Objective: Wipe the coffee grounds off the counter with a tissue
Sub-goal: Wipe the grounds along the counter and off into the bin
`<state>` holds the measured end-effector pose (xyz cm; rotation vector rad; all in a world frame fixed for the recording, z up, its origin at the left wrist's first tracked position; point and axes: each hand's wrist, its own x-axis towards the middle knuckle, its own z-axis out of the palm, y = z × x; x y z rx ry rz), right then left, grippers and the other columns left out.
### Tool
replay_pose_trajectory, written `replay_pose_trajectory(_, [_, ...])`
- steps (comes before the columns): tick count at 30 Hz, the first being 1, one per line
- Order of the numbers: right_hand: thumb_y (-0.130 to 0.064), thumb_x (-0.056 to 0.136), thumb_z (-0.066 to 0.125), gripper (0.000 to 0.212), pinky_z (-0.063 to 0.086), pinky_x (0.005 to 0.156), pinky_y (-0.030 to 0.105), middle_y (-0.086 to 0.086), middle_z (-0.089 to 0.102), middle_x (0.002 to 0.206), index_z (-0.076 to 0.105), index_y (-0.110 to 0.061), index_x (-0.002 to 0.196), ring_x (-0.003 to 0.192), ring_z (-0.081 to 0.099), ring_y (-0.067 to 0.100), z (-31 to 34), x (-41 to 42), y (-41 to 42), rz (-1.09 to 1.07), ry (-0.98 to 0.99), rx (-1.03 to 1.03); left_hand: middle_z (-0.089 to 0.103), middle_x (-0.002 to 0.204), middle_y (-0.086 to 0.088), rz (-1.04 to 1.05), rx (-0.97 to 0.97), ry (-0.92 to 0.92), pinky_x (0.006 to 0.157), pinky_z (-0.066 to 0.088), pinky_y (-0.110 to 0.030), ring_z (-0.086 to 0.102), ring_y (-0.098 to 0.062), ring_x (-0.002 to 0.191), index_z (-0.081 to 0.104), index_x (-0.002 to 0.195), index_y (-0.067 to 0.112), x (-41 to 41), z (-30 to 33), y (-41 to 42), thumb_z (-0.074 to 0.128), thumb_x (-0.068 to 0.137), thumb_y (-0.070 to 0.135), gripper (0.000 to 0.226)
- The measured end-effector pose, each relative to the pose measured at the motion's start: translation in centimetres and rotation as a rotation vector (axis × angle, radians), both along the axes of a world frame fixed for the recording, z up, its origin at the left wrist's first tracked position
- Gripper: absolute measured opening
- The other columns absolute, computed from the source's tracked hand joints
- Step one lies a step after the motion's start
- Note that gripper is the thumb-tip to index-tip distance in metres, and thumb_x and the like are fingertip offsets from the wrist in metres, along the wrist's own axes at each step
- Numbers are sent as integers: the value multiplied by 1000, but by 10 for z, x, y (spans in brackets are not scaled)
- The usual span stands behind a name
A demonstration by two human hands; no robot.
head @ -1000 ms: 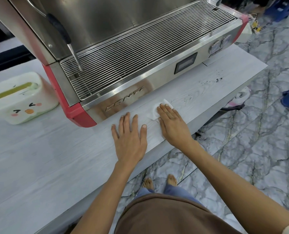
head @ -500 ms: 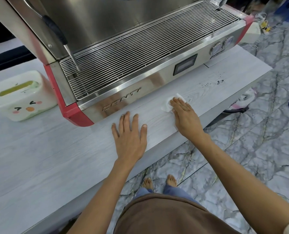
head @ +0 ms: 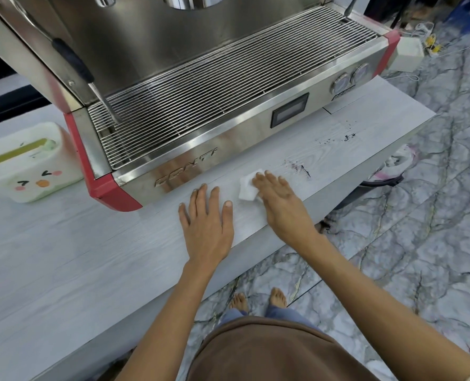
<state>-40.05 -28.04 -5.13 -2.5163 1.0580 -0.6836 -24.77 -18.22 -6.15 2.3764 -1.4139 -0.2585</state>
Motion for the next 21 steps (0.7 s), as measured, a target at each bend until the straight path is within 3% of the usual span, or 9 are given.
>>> replay_pose_trajectory(2, [-19,98,33,42,28,113,47,17,51,138,53,-1,130,134,41,30,-8,3,10,48,20,5,23,164,0,21,-28,35,122,0,-48,12,-17,153,31,153,26,-1,1,-1,8,101,55,64])
replay_pose_trajectory(6, [-8,95,49,37,35,110,46,16,53,137,53,-2,131,132,45,28,-25,2,16,71,56,-30,26,163,0,36,-56,58,122,0,-47,14,-17,152,33,152,26,-4,1,-4,8,100,56,65])
replay_pose_trajectory(10, [-18,97,42,41,32,112,42,15,50,140,52,-3,133,133,43,26,-24,4,14,52,94,-65,25,164,0,27,-50,52,122,-1,-47,13,-17,152,32,153,25,-9,1,-12,7,100,55,66])
replay_pose_trajectory(21, [-15,96,46,40,32,112,42,14,49,141,51,-3,134,134,42,26,-23,-9,-18,-39,100,-47,23,164,1,22,-37,46,124,-1,-47,12,-16,153,32,153,26,-27,1,-30,6,99,57,67])
